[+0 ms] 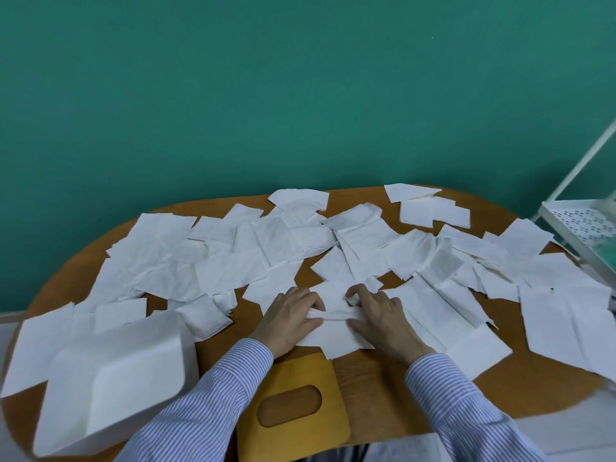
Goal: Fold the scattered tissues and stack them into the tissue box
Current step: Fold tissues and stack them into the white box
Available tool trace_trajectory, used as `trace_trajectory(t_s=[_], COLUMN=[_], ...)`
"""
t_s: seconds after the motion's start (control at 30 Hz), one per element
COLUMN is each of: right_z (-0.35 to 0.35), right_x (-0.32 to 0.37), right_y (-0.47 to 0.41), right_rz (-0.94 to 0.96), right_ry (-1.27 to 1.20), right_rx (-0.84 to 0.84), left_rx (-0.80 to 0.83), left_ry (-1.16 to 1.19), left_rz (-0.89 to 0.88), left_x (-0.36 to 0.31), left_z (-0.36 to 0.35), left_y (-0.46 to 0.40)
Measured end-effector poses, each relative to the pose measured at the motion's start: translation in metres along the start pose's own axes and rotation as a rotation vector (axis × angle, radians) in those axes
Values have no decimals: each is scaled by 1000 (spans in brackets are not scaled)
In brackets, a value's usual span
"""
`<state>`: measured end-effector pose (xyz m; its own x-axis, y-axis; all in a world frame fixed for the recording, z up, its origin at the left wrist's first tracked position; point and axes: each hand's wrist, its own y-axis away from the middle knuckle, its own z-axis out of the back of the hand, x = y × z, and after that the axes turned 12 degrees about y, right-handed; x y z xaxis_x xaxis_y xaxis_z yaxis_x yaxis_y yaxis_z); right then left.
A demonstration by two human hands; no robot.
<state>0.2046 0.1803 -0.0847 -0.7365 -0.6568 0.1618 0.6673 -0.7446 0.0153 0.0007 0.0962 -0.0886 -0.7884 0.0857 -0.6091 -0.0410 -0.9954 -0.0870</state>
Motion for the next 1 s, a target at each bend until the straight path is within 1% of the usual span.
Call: trace_trajectory(t_s=[0.13, 0.27, 0.47, 0.6, 0.7, 0.8, 1.0], right_z=[5, 14, 29, 33, 23, 10, -5], right_x=[0, 3, 9, 13, 15, 16, 17], right_y=[8, 16, 23, 24, 26, 27, 23], right_rz=[6, -8, -45, -117, -164, -203, -266], right_ry=[-86, -226, -305, -446, -484, -485, -504], right_rx=[44, 6, -53, 5, 67, 75, 114], left_rx=[25, 22, -112, -186, -151, -96, -79], left_ry=[115, 183, 215, 268, 272, 248, 292], left_rz=[66, 95, 51, 71, 111, 131, 181], left_x=[-7, -12, -19, -20, -17, -12, 2], left_z=[4, 10, 20, 32, 32, 24, 3], left_y=[7, 11, 15, 3, -9, -20, -25])
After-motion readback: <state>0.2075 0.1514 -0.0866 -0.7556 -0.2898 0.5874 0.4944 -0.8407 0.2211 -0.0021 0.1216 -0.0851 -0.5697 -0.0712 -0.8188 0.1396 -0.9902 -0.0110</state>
